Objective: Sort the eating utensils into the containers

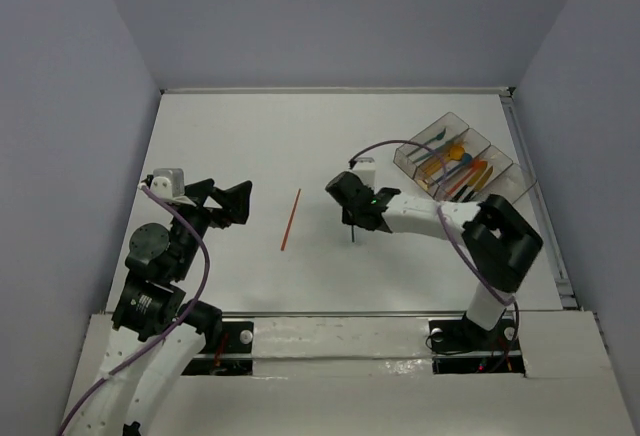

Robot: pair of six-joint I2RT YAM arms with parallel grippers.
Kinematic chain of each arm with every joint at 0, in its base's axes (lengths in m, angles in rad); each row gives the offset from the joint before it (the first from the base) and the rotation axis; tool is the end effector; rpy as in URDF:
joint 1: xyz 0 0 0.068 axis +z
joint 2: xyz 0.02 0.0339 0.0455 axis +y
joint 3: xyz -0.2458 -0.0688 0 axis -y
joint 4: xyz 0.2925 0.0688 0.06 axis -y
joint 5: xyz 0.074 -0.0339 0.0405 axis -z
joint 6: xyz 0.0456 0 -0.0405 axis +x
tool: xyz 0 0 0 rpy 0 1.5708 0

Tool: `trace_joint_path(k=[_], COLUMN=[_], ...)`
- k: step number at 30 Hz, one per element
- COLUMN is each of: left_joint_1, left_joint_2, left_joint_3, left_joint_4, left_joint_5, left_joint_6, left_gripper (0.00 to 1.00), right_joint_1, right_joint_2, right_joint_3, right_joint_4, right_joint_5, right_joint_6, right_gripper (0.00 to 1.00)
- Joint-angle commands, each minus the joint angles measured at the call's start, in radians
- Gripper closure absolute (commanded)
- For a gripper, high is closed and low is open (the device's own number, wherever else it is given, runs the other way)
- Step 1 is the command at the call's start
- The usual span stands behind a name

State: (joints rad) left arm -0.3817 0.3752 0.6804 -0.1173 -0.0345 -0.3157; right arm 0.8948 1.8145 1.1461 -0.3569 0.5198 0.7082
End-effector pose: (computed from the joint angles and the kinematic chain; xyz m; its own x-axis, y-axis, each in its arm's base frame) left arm 0.1581 -0.0618 0.3710 0.0590 -0.3580 -0.9318 0.3778 0.8720 -0.3111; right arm 0.2711 0.3017 0.1208 -0.7418 -0.0225 -0.6703 -0.0439 0.9989 0.0150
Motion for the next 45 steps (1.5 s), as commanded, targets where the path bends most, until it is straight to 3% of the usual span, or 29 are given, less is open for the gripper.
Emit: trace_joint_path(k=[1, 7, 11, 17, 30, 40, 45], left_joint_1=[-0.014, -0.023, -0.034, -0.043, -0.043, -0.043, -0.043], left_joint_2=[0.002, 0.005, 0.014, 0.025, 0.024, 0.024, 0.022], left_joint_3=[0.004, 0.004, 0.004, 0.005, 0.005, 0.005, 0.005], left_joint_4=[0.039, 0.039, 0.041, 0.039, 0.038, 0.039, 0.042], left_joint_5=[0.002, 0.007, 0.008, 0.005, -0.001, 0.001, 0.002], left_joint_6=[0.007, 0.007, 0.009, 0.010, 0.010, 0.010, 0.010], left_gripper=[0.01, 0.01, 0.01, 0.01, 0.01, 0.01, 0.01], right_joint_1=[-0.211, -0.517, -0.803, -1.065, -1.129, -1.129, -1.093], right_joint_2=[-0.347, -0.725, -0.802, -0.761, -0.590, -0.630, -0.739], right_joint_3=[-0.135, -0.336, -0.402, -0.462, -0.448, -0.487, -0.477], right_joint_4=[0.107, 0.114, 0.125, 0.196, 0.297, 0.303, 0.299], right_joint_5=[0.092, 0.094, 0.056, -0.079, -0.156, -0.233, -0.334], right_joint_6=[-0.024, -0.110, -0.165, -0.182, -0.138, -0.131, -0.162], right_gripper=[1.00, 1.00, 1.00, 1.00, 0.97, 0.43, 0.35])
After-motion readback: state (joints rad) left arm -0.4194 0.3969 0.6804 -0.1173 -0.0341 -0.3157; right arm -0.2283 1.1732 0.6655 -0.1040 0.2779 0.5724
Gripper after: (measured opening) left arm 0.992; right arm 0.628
